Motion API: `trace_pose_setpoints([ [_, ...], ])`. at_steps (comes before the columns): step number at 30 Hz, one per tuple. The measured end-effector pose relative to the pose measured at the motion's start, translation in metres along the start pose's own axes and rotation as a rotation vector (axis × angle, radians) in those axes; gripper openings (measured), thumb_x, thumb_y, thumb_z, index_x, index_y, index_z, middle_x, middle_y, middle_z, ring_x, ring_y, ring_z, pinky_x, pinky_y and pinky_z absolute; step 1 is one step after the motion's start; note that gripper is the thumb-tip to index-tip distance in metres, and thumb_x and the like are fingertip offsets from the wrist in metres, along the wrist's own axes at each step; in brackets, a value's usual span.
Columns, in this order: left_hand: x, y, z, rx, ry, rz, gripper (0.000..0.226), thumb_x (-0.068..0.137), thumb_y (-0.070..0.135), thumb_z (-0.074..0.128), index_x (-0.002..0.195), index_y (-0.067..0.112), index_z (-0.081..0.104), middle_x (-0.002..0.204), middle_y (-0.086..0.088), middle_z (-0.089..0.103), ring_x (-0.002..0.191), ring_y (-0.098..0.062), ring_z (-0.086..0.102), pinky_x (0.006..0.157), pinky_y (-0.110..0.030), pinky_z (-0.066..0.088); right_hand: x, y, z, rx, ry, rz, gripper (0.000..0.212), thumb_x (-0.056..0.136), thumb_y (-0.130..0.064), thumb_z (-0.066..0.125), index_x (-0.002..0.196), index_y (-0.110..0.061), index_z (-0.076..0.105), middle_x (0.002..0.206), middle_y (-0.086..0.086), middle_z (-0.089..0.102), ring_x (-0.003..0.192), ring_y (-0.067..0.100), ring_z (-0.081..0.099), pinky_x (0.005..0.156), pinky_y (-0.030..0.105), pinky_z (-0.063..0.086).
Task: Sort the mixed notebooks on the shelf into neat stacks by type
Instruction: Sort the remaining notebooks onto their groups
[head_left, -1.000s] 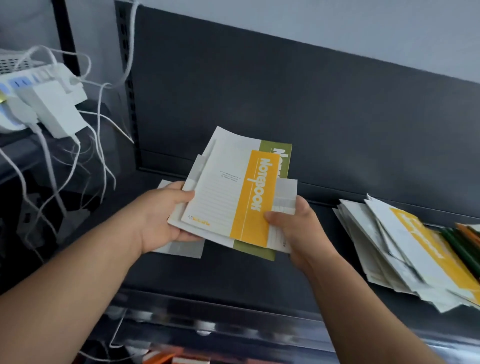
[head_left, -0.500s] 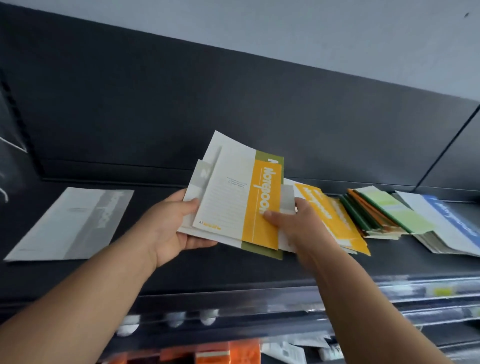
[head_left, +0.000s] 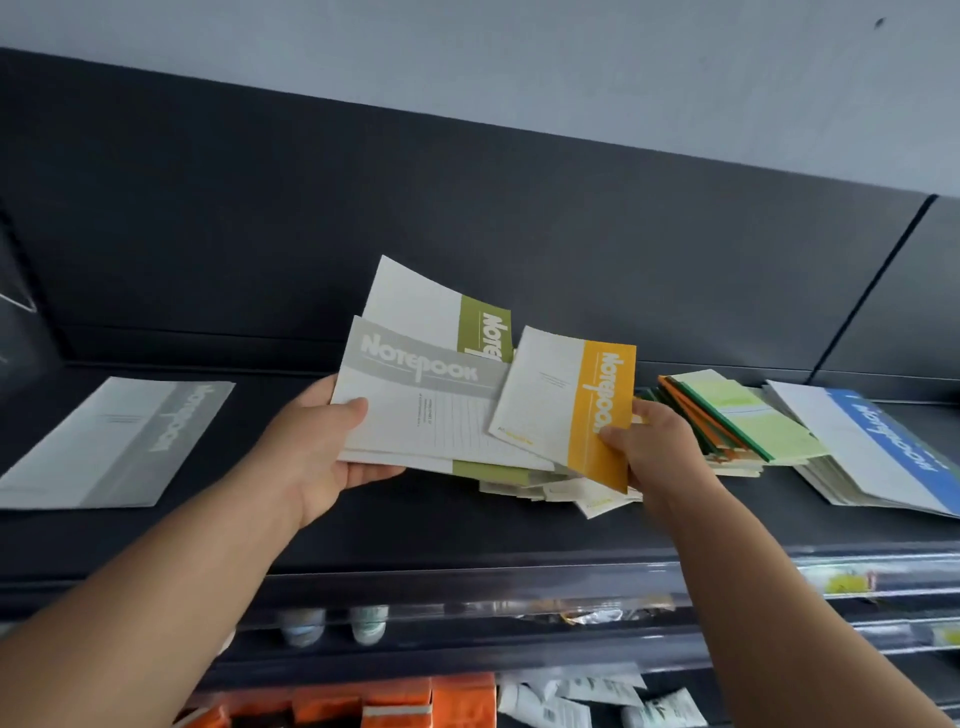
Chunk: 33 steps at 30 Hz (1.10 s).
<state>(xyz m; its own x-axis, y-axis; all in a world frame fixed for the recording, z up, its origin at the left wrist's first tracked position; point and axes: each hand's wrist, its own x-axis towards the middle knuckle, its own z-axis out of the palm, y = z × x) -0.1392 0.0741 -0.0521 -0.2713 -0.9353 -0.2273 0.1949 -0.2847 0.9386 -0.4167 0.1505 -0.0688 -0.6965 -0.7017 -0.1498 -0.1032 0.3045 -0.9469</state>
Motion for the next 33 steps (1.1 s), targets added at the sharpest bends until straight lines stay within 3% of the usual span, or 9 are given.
trace_pose_setpoints([
  [3,-0.001,0.005,-0.012,-0.011,0.066,0.019,0.028,0.101,0.01,0.044,0.121,0.022,0.06,0.11,-0.009,0.068,0.094,-0.029,0.067,0.052,-0.034,0.058,0.012,0.002,-0.001,-0.075,0.044,-0.016,0.054,0.093,-0.007,0.062,0.144,-0.014,0.044,0.119,0.006,0.061,0.097,0.024,0.056,0.079,0.037,0.046],
  [6,-0.002,0.008,-0.026,-0.031,0.118,0.032,0.029,0.101,0.01,0.045,0.124,0.022,0.059,0.111,-0.008,0.067,0.093,-0.028,0.067,0.053,-0.034,0.058,0.023,0.002,0.007,-0.187,0.07,-0.018,0.055,0.09,-0.008,0.065,0.142,-0.011,0.046,0.119,0.011,0.06,0.097,0.028,0.057,0.085,0.038,0.049],
  [9,-0.002,0.011,-0.036,-0.05,0.151,0.048,0.029,0.101,0.01,0.045,0.124,0.022,0.059,0.111,-0.008,0.068,0.094,-0.028,0.067,0.052,-0.033,0.058,0.029,-0.001,0.014,-0.346,0.08,-0.052,0.052,0.09,-0.013,0.066,0.139,-0.011,0.05,0.107,0.009,0.057,0.093,0.028,0.056,0.078,0.034,0.046],
  [15,0.0,0.01,-0.031,-0.033,0.124,0.067,0.028,0.1,0.01,0.047,0.119,0.024,0.061,0.109,-0.006,0.07,0.095,-0.028,0.067,0.053,-0.033,0.057,0.02,-0.011,0.021,-0.726,0.068,-0.206,0.039,0.094,-0.021,0.057,0.131,-0.012,0.058,0.127,0.012,0.062,0.111,0.033,0.059,0.086,0.033,0.045],
  [18,0.001,0.007,-0.021,-0.022,0.093,0.07,0.027,0.099,0.01,0.049,0.116,0.026,0.062,0.109,-0.006,0.07,0.096,-0.028,0.067,0.053,-0.033,0.056,0.004,-0.024,0.028,-0.536,0.047,-0.359,0.024,0.097,-0.029,0.051,0.103,-0.013,0.067,0.099,0.009,0.068,0.086,0.029,0.062,0.07,0.032,0.043],
  [20,0.002,0.005,-0.012,-0.013,0.071,0.071,0.027,0.099,0.011,0.05,0.117,0.026,0.063,0.109,-0.005,0.07,0.096,-0.028,0.067,0.055,-0.034,0.056,-0.014,-0.038,0.036,-0.209,-0.159,-0.251,0.026,0.097,-0.037,0.052,0.087,-0.015,0.063,0.088,0.004,0.068,0.076,0.022,0.064,0.066,0.032,0.047],
  [22,0.003,0.004,-0.004,-0.005,0.051,0.071,0.028,0.099,0.011,0.05,0.117,0.027,0.063,0.108,-0.005,0.07,0.095,-0.027,0.067,0.055,-0.035,0.056,-0.022,-0.042,0.041,-0.018,-0.323,-0.095,0.024,0.092,-0.039,0.063,0.101,-0.017,0.062,0.095,0.004,0.071,0.083,0.02,0.069,0.073,0.033,0.057],
  [26,0.005,0.001,0.007,-0.009,0.019,0.063,0.028,0.099,0.013,0.05,0.12,0.026,0.062,0.109,-0.006,0.071,0.095,-0.028,0.068,0.055,-0.034,0.056,-0.017,-0.033,0.037,0.097,-0.355,0.022,0.029,0.088,-0.012,0.07,0.114,-0.003,0.062,0.103,0.012,0.072,0.092,0.027,0.07,0.071,0.039,0.06],
  [33,0.005,-0.004,0.021,-0.075,0.084,0.022,0.025,0.103,0.026,0.042,0.119,0.022,0.06,0.106,-0.011,0.068,0.092,-0.031,0.067,0.056,-0.038,0.055,-0.014,-0.023,0.017,0.197,-0.196,0.048,0.02,0.096,-0.01,0.058,0.115,-0.012,0.055,0.107,0.005,0.062,0.087,0.018,0.058,0.058,0.028,0.047],
])
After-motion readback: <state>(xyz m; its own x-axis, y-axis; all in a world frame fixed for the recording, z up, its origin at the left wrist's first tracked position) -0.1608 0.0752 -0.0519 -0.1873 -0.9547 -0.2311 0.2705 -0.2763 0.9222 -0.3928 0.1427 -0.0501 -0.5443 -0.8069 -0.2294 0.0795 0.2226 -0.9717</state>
